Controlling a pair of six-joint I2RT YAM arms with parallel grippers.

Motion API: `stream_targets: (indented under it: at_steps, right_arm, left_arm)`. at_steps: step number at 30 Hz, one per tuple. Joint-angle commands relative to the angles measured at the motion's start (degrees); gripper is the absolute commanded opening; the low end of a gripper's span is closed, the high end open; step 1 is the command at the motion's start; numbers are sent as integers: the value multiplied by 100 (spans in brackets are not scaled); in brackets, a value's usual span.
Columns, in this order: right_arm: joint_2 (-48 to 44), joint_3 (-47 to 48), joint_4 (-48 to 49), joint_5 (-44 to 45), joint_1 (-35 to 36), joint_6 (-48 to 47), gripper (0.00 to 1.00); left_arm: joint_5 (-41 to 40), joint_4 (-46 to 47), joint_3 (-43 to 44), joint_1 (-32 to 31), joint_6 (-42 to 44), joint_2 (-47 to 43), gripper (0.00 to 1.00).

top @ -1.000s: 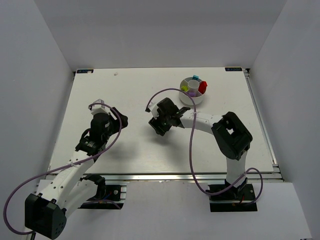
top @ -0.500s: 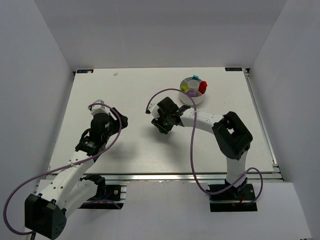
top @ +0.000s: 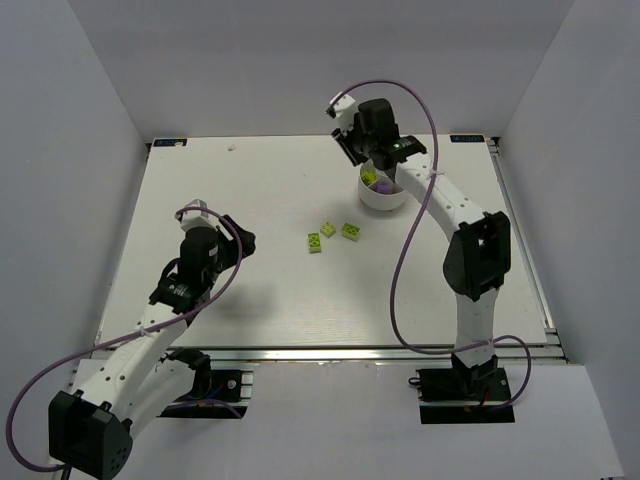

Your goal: Sort the legos into containers by color

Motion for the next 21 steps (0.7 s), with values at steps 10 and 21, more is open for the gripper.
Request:
stream_targets:
  at_steps: [10, 21]
  right_arm:
    - [920, 1003, -419, 207, -812, -348, 0]
    - [1131, 749, -287, -180, -901, -391, 10]
  left_arm:
    - [181, 231, -54, 16, -77, -15, 80]
    - [251, 275, -80, 16, -103, 73, 80]
